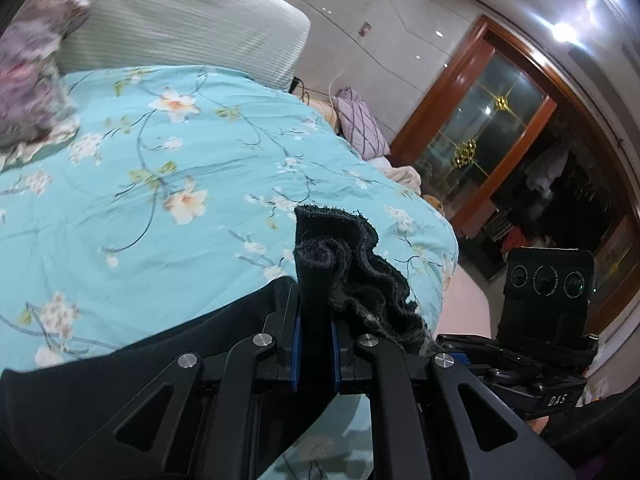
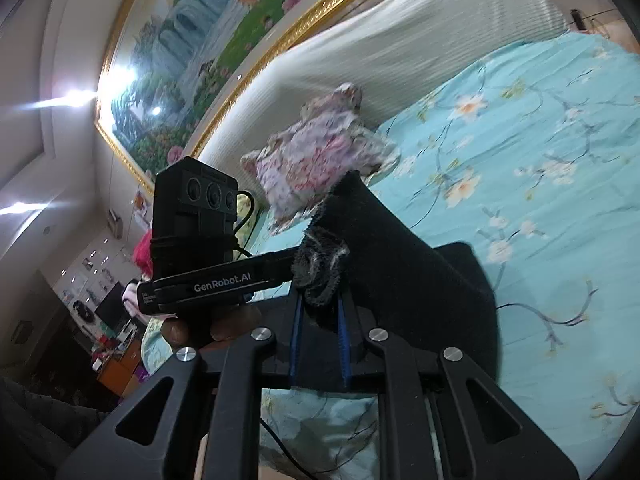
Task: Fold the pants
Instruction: 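Lift the cuff end and fold it over toward the waistband, then release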
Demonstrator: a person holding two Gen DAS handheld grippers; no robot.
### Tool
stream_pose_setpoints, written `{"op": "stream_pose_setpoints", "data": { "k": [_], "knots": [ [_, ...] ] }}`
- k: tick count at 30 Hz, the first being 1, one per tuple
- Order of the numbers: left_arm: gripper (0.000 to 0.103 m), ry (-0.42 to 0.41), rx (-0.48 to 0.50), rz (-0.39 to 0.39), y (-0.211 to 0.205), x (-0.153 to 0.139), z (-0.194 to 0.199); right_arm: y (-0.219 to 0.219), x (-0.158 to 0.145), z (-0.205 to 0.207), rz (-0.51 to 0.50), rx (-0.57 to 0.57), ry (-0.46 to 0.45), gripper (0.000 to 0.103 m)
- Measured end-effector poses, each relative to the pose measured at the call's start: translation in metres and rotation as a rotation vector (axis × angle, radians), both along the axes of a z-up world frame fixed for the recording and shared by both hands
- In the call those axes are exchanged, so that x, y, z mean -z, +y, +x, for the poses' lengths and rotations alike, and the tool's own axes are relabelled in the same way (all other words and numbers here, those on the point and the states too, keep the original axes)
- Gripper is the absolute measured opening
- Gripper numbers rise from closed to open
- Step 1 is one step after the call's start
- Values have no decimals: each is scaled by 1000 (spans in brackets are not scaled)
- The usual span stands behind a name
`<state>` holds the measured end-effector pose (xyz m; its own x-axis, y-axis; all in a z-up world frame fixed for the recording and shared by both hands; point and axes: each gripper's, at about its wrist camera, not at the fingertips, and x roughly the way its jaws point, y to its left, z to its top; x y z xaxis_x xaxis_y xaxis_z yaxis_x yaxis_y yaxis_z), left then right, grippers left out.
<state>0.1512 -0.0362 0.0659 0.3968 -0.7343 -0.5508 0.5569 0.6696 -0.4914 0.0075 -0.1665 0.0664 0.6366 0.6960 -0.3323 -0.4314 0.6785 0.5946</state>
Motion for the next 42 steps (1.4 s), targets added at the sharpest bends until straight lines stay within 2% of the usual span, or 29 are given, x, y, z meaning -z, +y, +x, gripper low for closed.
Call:
{"op": "stream_pose_setpoints", "data": {
  "k": [6,15,19,26,28,30,32,35,42],
  "knots": [
    [10,44,-34,-20,22,23,0,18,15,14,-30,-55,44,17],
    [7,166,-125,-21,51,71,6,43,60,39,-92,-125,150,17],
    [7,190,-155,-22,62,81,5,50,72,45,-112,-142,184,17],
    [7,226,-196,-21,71,90,0,57,72,47,-171,-141,191,20],
    [7,229,-226,-20,76,89,-6,58,72,48,-169,-151,197,26],
    [8,223,-258,-25,82,87,-13,61,69,45,-168,-172,193,40],
    [9,210,-290,-29,89,82,-21,68,66,42,-186,-189,183,47],
    [12,193,-343,-44,102,74,-34,75,63,38,-221,-198,163,48],
    [16,195,-472,-78,136,68,-64,81,58,33,-206,-228,164,48]
  ]
}}
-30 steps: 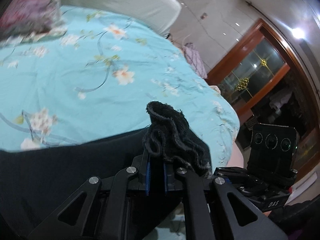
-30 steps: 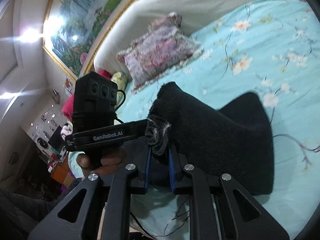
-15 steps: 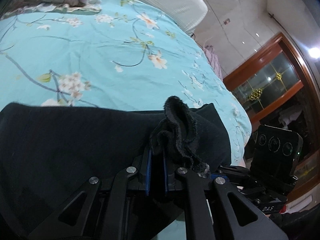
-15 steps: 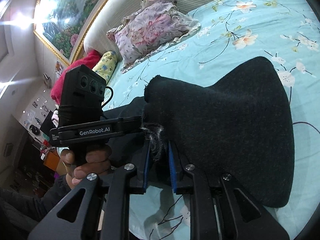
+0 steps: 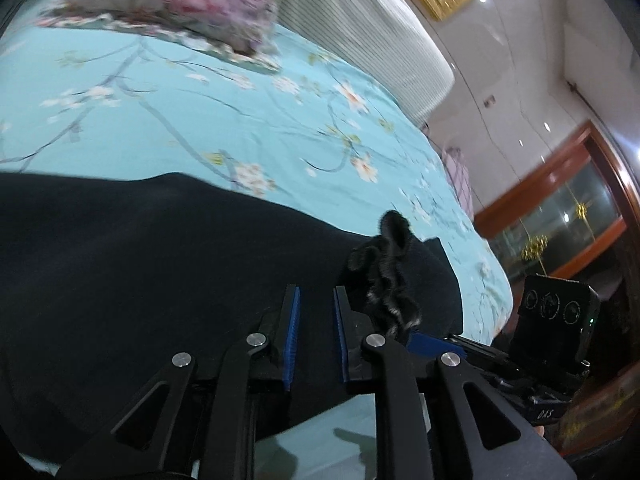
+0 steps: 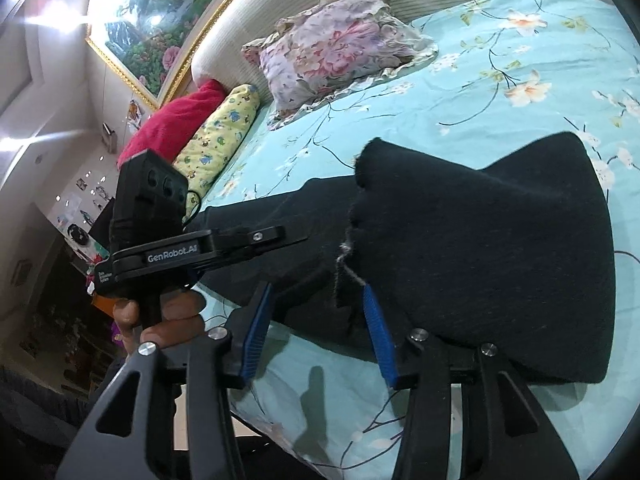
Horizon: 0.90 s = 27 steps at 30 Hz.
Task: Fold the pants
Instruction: 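Lift the cuff end and fold it over toward the waistband, then release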
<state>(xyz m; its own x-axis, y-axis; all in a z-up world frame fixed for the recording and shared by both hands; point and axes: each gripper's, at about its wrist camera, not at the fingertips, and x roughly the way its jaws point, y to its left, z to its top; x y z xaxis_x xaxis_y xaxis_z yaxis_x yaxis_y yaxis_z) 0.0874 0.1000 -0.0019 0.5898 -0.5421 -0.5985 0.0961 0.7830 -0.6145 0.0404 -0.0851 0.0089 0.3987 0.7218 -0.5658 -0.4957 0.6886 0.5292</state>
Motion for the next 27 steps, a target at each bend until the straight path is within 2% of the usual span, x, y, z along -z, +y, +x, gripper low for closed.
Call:
{"op": "stream_pose_setpoints", "data": {
  "k": [4,6,9,15,19,27],
  "knots": [
    [20,13,-94,-44,26,1,-20,7,-7,-2,10,-21,-9,48],
    [26,16,-133,-53,37,0,-31,13,-10,-2,2,-37,-17,48],
    [26,12,-177,-61,51,-2,-46,23,-13,-1,-5,-61,-26,48],
    [26,11,-262,-10,66,-7,-74,49,-17,6,-21,-119,-37,48],
    [26,8,-316,-20,81,-9,-96,67,-19,10,-36,-166,-45,48],
    [26,9,-429,10,106,-14,-129,101,-26,17,-56,-241,-68,48]
  ]
}}
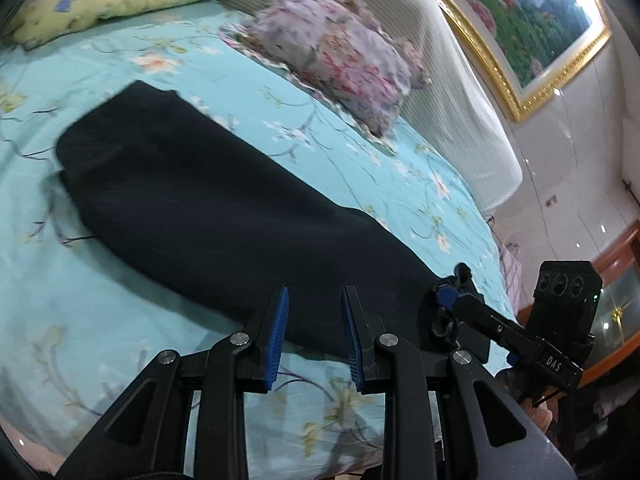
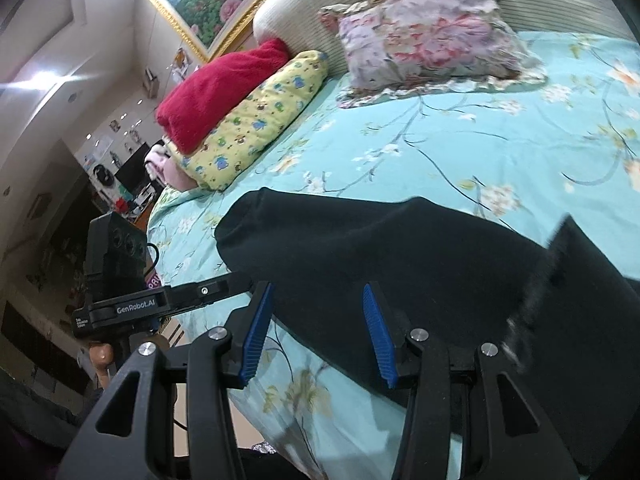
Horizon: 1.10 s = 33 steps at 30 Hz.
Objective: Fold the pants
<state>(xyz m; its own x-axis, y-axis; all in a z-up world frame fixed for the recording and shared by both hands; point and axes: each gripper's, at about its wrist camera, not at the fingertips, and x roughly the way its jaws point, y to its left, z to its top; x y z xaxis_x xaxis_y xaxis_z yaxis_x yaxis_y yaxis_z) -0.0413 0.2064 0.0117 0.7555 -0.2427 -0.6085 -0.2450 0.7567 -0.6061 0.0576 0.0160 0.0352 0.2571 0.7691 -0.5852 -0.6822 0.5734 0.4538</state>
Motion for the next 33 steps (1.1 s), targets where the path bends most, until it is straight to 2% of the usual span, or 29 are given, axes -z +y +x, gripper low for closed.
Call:
{"op": "stream_pose_setpoints", "data": {
  "k": [4,6,19,21,26,28,33],
  "knots": [
    [30,3,-64,12,14,1,-13,14,-1,2,-11,-27,-4,48],
    [39,3,-108,16,21,2,-20,21,-2,3,-19,-39,-9,48],
    [44,-2,-295,-49,75,11,-57,93,-11,28,-106,-155,-65,48],
    [50,3,-309,-67,82,14,-58,108,-12,34,-120,-194,-79,48],
    [50,38,-344,-106,97,27,-53,146,-6,55,-176,-266,-72,48],
    [50,78,-358,-119,102,35,-49,165,-4,66,-206,-298,-74,48],
    [50,86,-375,-164,111,44,-42,201,5,85,-279,-373,-72,48]
  ]
}}
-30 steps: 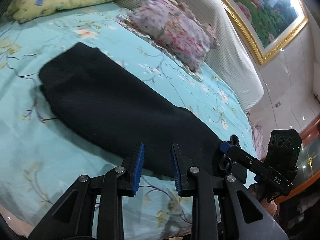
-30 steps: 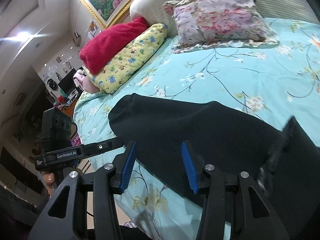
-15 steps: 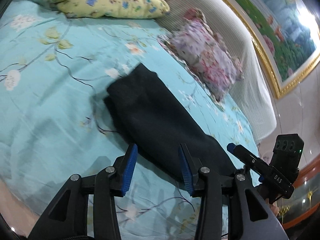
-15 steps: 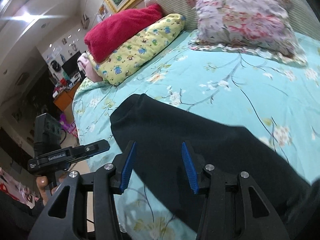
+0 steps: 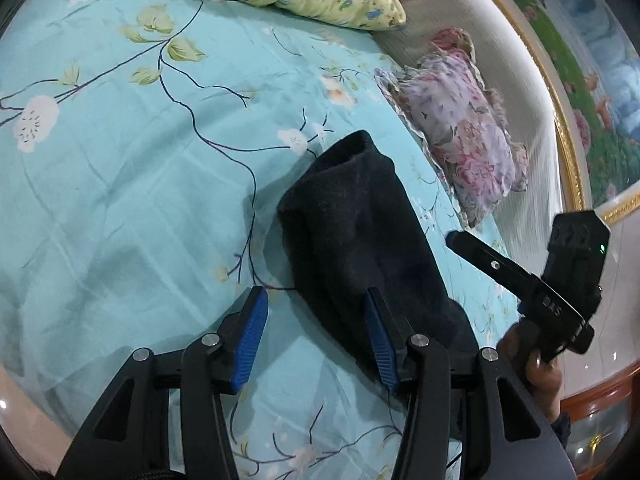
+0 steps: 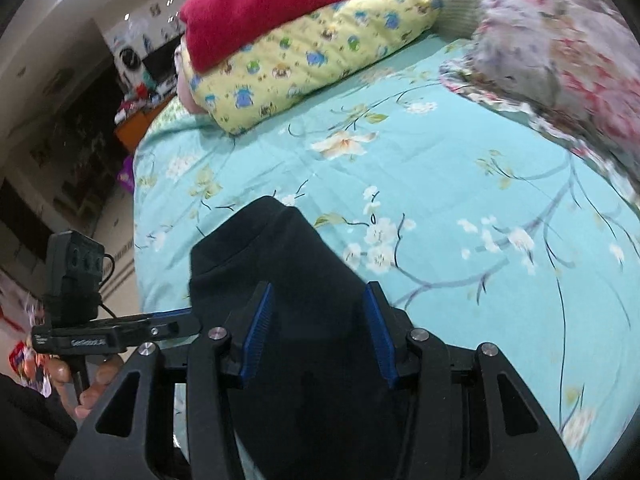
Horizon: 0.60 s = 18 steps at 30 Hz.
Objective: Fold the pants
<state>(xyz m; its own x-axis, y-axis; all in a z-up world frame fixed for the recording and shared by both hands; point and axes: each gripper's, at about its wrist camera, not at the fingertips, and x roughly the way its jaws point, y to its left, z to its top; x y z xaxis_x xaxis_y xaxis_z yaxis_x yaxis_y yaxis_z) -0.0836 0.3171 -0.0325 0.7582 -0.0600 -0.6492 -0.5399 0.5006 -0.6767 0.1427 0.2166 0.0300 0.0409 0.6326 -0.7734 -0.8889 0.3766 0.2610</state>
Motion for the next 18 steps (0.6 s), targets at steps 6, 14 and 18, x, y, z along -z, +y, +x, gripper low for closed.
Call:
{"op": "stream_pose_setpoints", "data": {
  "k": [6,14,18],
  "knots": [
    [52,9,-10,-7,4,2,12,33,9,18,-31,-61,51,49],
    [50,15,-33,-14,11,7,22,83,29,25,-110,-154,85,49],
    [28,54,-23,61,7,6,34,95,36,21,-121,-175,105,37]
  ]
}}
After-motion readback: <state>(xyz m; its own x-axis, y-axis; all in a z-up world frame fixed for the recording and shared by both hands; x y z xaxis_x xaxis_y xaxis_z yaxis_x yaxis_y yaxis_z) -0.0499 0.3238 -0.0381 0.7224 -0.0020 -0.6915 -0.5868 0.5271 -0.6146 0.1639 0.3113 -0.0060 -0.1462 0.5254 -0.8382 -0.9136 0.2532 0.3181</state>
